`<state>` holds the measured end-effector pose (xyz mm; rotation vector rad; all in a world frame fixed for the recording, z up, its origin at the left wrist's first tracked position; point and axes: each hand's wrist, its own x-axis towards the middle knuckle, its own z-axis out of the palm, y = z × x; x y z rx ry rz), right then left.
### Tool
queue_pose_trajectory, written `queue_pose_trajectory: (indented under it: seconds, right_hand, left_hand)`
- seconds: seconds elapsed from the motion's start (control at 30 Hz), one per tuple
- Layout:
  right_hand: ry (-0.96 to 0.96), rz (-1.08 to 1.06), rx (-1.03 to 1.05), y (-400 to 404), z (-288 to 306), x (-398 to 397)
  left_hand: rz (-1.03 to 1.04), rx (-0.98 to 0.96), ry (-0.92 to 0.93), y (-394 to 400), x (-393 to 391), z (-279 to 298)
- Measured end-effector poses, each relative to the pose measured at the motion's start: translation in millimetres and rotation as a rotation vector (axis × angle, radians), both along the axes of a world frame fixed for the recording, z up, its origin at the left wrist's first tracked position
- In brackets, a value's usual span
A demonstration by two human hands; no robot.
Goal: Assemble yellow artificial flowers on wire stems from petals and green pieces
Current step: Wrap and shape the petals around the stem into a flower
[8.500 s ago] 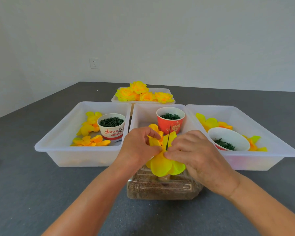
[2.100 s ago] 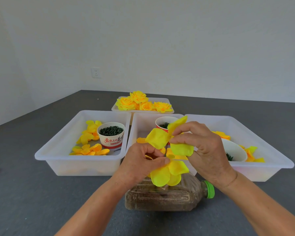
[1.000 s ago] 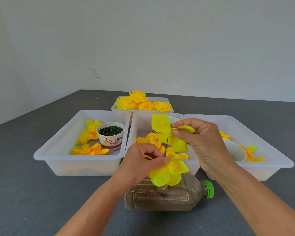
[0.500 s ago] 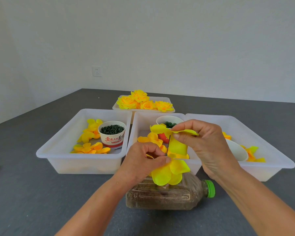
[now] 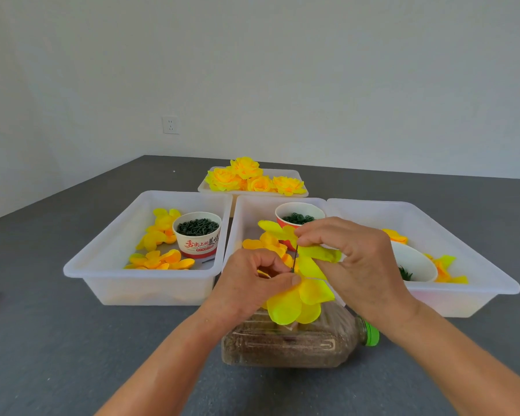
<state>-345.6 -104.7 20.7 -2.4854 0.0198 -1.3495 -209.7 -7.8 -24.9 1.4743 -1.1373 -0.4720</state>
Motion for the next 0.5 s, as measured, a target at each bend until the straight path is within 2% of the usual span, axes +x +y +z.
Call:
queue_pose_trajectory:
  seconds: [0.17, 0.33, 0.5]
  right_hand:
    - [0.037, -0.075, -0.203, -1.3, -2.9, 0.4]
    - [-0.021, -0.020, -0.149, 0.2, -3.5, 0.6]
    - [0.031, 0.003, -0.132, -3.2, -13.4, 0.9]
  left_hand:
    - [-0.008, 0.004, -0.004, 0.3, 0.6, -0.2]
    - [-0.003, -0.003, -0.005, -0.2, 2.8, -2.3]
    - [-0.021, -0.013, -0.020, -1.5, 2.3, -2.7]
